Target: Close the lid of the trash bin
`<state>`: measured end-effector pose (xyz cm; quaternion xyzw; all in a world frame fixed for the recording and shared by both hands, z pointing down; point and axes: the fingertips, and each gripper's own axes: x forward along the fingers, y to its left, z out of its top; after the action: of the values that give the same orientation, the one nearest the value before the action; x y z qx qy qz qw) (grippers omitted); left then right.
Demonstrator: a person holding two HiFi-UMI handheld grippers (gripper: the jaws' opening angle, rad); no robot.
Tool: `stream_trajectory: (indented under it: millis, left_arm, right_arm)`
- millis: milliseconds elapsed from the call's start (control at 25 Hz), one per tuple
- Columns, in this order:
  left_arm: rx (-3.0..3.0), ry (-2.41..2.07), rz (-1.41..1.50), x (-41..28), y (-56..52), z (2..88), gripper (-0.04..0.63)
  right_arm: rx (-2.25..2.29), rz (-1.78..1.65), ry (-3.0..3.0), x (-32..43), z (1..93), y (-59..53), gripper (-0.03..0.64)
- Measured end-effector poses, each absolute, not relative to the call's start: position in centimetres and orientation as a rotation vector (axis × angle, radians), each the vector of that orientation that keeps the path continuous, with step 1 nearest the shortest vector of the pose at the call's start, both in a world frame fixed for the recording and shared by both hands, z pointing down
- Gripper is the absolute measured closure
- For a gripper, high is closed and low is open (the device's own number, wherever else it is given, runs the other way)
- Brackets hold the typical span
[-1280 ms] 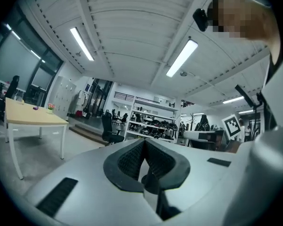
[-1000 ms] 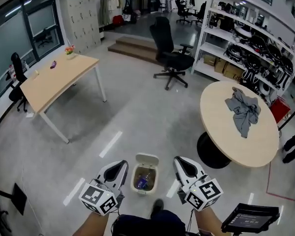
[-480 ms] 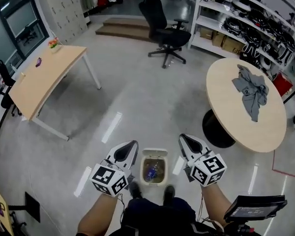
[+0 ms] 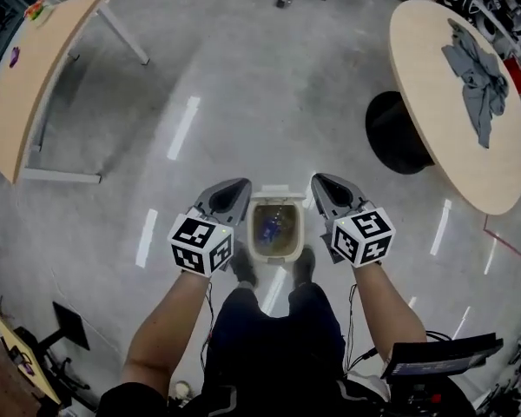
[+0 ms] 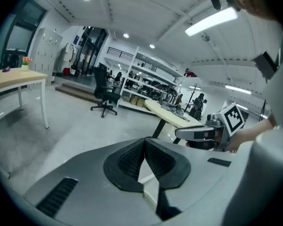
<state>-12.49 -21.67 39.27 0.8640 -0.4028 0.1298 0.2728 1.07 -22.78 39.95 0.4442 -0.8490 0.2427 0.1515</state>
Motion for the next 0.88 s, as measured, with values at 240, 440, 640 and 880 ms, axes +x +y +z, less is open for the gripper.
stream_trajectory:
  millis: [240,440,640,880]
  left_arm:
    - [2.171,-1.045,0.479,-11.4,-22.4,50.4,0.594]
    - [2.081,-0.977,0.57,-10.4,-22.7,57.9,0.594]
    - [2.04,-0.978,0.603,-9.7,-22.3,61.4,0.594]
    - [2.027,-0.952,0.618,-8.5,-21.1,63.1,0.594]
  right_arm:
    - [1.207,0.853,-2.313,0.6,51.0,-22.5,0.606]
    - [1.182,0.89,-2.24,0.3,57.4,-23.0,0.606]
    - [1.189,0.939,-2.193,0.4,61.1,-22.1,0.606]
    - [1.188,0.996,-2.168,0.5,62.7,-21.3,0.606]
